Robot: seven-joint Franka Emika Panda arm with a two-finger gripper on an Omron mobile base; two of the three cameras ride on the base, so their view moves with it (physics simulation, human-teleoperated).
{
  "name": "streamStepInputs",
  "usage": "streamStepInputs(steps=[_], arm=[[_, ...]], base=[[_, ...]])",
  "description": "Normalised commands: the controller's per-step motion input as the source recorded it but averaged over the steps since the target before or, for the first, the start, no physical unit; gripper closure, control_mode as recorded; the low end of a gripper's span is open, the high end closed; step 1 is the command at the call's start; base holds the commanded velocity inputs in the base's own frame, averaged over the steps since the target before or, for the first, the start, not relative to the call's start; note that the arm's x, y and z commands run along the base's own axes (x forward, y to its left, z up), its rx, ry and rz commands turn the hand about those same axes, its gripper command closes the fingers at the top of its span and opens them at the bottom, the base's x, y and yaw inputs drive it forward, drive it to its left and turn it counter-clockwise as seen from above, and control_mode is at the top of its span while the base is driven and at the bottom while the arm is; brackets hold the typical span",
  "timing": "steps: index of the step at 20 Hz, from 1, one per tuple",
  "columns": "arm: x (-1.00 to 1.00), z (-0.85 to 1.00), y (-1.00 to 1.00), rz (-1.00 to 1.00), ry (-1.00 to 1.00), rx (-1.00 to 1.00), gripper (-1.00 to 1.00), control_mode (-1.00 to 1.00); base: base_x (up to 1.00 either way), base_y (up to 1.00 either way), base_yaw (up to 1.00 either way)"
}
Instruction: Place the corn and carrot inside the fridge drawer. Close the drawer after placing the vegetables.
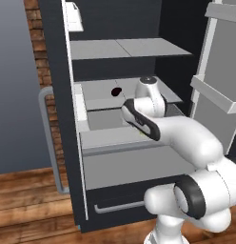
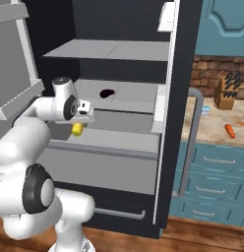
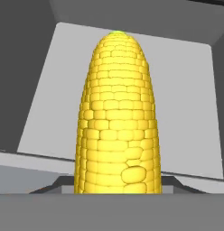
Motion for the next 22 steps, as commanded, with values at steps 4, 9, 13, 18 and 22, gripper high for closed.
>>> streamStepInputs(steps=[4, 9, 13, 18, 22], arm=[[0.92, -0.44, 0.0, 0.13, 0.08, 0.0, 1.0, -1.0], [0.37, -0.57, 0.0, 0.11, 0.02, 0.0, 1.0, -1.0], [0.3, -0.6, 0.02, 0.08, 0.11, 0.0, 1.0, -1.0], [0.3, -0.55, 0.04, 0.09, 0.12, 0.0, 1.0, -1.0], [0.01, -0.36, 0.0, 0.11, 0.09, 0.0, 1.0, -1.0]], base=[[0.0, 0.0, 0.0], [0.0, 0.0, 0.0], [0.0, 0.0, 0.0], [0.0, 0.0, 0.0], [0.0, 0.0, 0.0]])
